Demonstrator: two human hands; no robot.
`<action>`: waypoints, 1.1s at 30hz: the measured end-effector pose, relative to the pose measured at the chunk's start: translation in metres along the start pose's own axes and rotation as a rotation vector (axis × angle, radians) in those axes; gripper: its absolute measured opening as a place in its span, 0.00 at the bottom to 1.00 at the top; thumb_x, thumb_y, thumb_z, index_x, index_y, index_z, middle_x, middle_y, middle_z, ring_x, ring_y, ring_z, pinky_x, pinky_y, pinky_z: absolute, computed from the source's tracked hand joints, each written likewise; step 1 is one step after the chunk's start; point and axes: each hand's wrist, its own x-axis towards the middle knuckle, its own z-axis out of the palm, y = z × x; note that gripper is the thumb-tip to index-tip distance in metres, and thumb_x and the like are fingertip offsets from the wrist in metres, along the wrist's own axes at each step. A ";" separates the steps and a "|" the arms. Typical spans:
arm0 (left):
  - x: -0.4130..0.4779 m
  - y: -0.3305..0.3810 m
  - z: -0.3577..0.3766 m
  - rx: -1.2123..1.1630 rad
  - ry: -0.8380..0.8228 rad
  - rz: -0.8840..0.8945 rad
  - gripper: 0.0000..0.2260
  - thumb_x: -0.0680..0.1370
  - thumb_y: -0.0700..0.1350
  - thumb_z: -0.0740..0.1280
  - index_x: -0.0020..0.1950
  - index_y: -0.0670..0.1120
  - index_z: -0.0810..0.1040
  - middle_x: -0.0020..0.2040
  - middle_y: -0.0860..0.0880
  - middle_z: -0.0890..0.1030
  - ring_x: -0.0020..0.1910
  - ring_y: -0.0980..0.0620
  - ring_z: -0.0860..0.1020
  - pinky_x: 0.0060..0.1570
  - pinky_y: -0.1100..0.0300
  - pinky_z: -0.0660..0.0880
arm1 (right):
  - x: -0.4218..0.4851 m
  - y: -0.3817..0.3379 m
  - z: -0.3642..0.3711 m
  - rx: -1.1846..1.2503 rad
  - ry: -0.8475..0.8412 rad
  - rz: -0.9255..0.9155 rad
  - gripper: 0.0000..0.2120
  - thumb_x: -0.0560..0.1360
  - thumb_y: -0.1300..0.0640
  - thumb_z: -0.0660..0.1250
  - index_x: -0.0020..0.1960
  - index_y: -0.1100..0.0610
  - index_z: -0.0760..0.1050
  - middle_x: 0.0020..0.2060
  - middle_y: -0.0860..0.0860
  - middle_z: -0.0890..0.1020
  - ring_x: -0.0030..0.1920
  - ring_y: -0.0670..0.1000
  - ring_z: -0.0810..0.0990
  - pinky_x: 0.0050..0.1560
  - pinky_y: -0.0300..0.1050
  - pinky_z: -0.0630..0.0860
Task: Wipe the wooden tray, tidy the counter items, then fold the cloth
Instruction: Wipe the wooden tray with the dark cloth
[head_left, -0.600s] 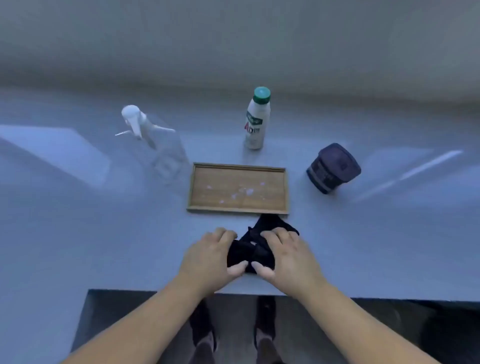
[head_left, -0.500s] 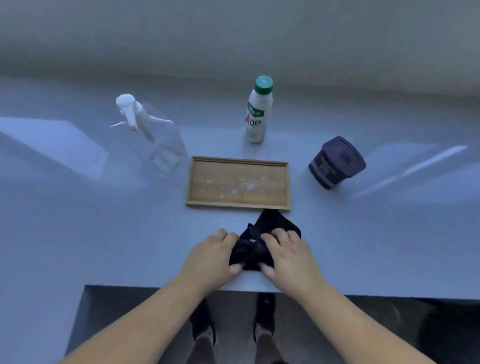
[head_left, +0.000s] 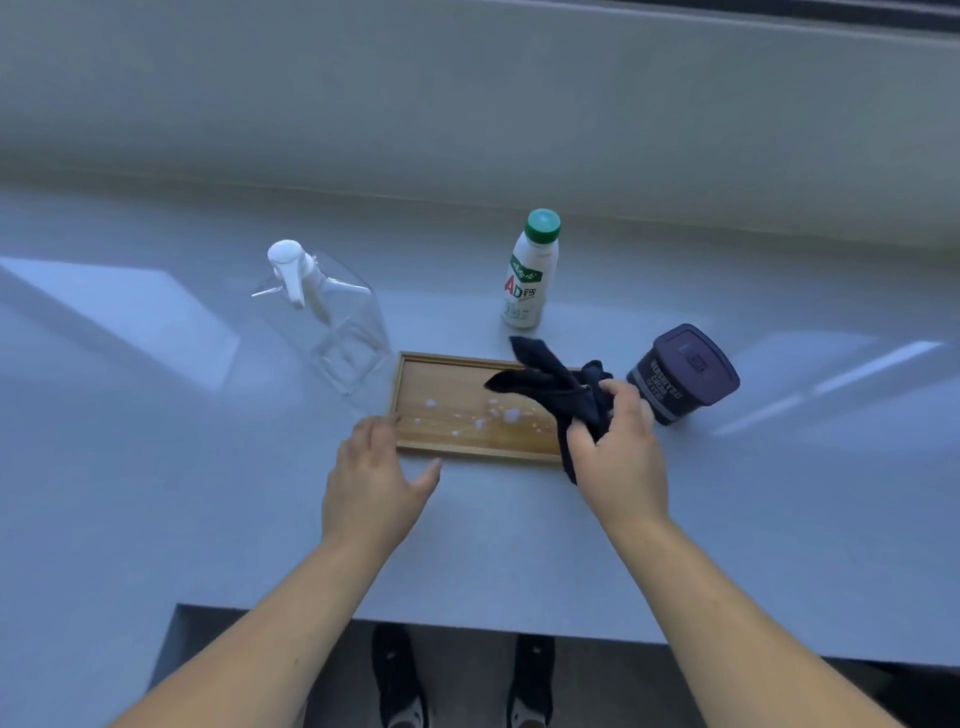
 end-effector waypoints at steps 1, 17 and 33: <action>0.006 -0.006 0.002 0.005 -0.035 -0.042 0.36 0.76 0.61 0.74 0.78 0.45 0.69 0.75 0.45 0.72 0.69 0.40 0.72 0.63 0.43 0.74 | 0.008 -0.002 0.008 -0.036 -0.013 0.014 0.23 0.78 0.53 0.67 0.71 0.48 0.69 0.65 0.53 0.75 0.55 0.60 0.80 0.52 0.55 0.78; 0.041 -0.057 0.029 -0.127 -0.020 0.066 0.13 0.78 0.43 0.74 0.63 0.45 0.84 0.54 0.46 0.85 0.52 0.39 0.82 0.47 0.54 0.73 | 0.004 -0.087 0.168 -0.213 -0.424 -0.357 0.14 0.76 0.59 0.66 0.61 0.55 0.77 0.52 0.58 0.78 0.50 0.64 0.80 0.45 0.55 0.77; 0.057 -0.052 0.037 0.216 0.044 0.198 0.43 0.77 0.72 0.56 0.81 0.42 0.69 0.70 0.45 0.79 0.54 0.40 0.77 0.54 0.44 0.76 | 0.051 0.001 0.081 -0.338 -0.263 -0.009 0.13 0.73 0.51 0.67 0.52 0.48 0.65 0.43 0.49 0.78 0.37 0.52 0.76 0.31 0.48 0.70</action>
